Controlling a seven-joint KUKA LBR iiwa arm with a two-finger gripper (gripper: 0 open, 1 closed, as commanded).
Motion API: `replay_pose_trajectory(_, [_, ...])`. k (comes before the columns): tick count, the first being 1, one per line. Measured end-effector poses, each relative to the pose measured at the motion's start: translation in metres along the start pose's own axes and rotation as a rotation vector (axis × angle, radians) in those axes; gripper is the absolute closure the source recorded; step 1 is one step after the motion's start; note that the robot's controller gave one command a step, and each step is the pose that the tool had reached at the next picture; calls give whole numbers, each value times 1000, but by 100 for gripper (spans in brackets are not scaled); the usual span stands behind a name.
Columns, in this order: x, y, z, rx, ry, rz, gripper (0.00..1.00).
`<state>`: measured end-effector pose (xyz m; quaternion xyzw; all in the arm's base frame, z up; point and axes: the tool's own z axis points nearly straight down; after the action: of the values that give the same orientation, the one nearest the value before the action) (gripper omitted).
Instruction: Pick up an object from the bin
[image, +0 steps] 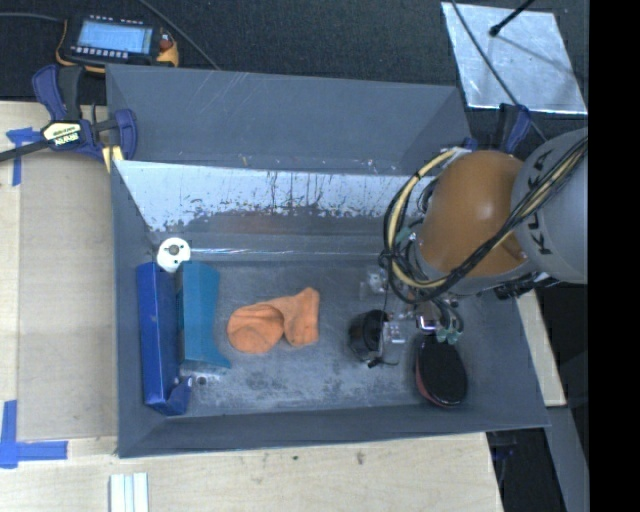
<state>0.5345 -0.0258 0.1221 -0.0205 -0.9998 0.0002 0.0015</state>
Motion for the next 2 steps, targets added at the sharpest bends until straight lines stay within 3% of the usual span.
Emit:
replay_pose_trajectory(1, [2,0,-18,-1,-10,57,0])
replay_pose_trajectory(2, [3,-10,34,0,-7,-73,0])
